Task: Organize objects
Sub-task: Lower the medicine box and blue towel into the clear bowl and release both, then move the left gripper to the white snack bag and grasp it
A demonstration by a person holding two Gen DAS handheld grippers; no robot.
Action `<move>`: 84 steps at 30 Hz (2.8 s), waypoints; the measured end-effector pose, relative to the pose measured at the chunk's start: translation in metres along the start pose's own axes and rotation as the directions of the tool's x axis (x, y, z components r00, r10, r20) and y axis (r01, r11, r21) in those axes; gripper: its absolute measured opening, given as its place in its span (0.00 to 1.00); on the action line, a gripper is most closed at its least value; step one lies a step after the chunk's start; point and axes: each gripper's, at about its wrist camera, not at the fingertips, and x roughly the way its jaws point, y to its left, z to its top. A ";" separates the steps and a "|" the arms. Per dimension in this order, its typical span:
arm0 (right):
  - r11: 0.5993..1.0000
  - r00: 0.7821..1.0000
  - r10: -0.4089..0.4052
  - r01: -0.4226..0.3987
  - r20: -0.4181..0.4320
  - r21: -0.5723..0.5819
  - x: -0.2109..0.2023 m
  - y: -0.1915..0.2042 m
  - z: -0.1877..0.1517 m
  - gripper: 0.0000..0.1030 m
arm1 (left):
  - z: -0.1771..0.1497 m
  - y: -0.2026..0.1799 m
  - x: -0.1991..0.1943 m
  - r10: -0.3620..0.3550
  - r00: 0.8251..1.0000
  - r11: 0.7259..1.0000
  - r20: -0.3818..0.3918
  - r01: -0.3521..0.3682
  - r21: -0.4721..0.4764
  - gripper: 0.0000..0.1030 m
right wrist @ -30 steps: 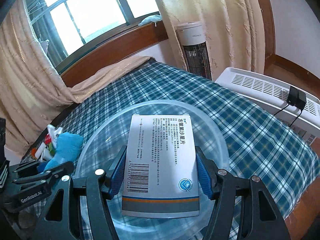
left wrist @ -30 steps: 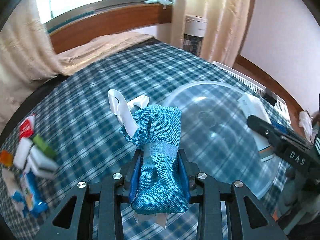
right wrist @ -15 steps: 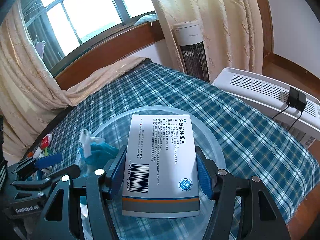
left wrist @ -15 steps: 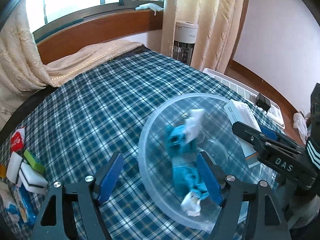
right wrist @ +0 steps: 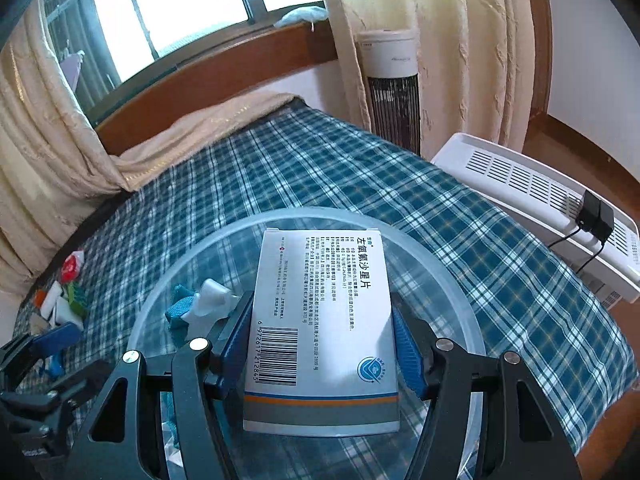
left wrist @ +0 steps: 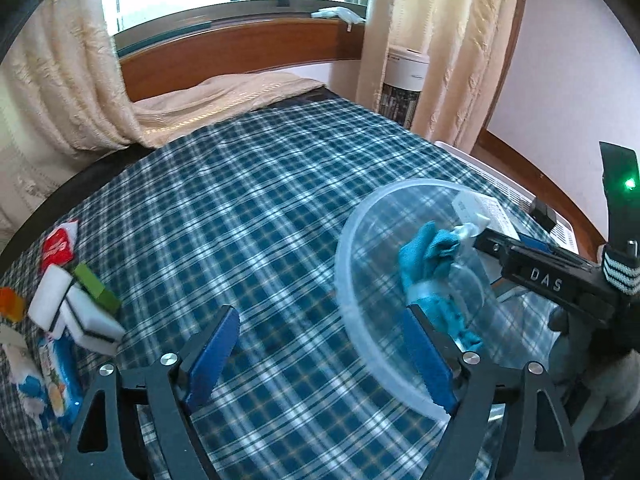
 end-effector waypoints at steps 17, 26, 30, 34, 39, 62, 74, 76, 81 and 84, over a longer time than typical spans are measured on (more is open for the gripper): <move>0.999 0.999 0.009 -0.011 0.047 0.033 -0.025 0.014 -0.003 0.63 | -0.022 0.043 -0.012 0.043 0.999 0.996 -0.013 -0.044 -0.080 0.88; 0.999 0.994 0.032 -0.030 0.104 -0.024 -0.042 0.054 -0.008 0.63 | -0.034 0.074 -0.028 0.091 0.996 0.987 0.004 -0.090 -0.132 0.91; 0.998 0.992 0.057 -0.054 0.111 -0.030 -0.045 0.067 -0.011 0.63 | -0.042 0.094 -0.033 0.117 0.993 0.979 0.002 -0.115 -0.166 0.92; 0.996 0.992 0.075 -0.070 0.101 -0.048 -0.045 0.082 -0.014 0.63 | -0.049 0.116 -0.038 0.152 0.988 0.967 -0.004 -0.149 -0.208 0.92; 0.993 0.991 0.100 -0.093 0.088 -0.075 -0.044 0.104 -0.020 0.64 | -0.058 0.142 -0.045 0.196 0.981 0.942 -0.013 -0.192 -0.274 0.92; 0.958 0.981 0.189 -0.193 -0.038 -0.212 -0.021 0.183 -0.054 0.64 | -0.093 0.272 -0.070 0.379 0.920 0.699 -0.098 -0.354 -0.622 0.93; 0.942 0.973 0.208 -0.228 -0.104 -0.246 -0.003 0.207 -0.069 0.64 | -0.109 0.312 -0.054 0.278 0.953 0.606 -0.117 -0.268 -0.749 0.97; 0.941 0.971 0.209 -0.231 -0.113 -0.248 -0.001 0.209 -0.070 0.64 | -0.110 0.314 -0.052 0.264 0.958 0.603 -0.114 -0.256 -0.756 0.97; 0.938 0.969 0.209 -0.237 -0.132 -0.252 0.006 0.215 -0.074 0.64 | -0.111 0.312 -0.048 0.240 0.965 0.610 -0.106 -0.235 -0.757 0.97; 0.938 0.968 0.209 -0.239 -0.141 -0.252 0.009 0.218 -0.076 0.64 | -0.110 0.307 -0.047 0.255 0.961 0.626 -0.109 -0.250 -0.738 0.97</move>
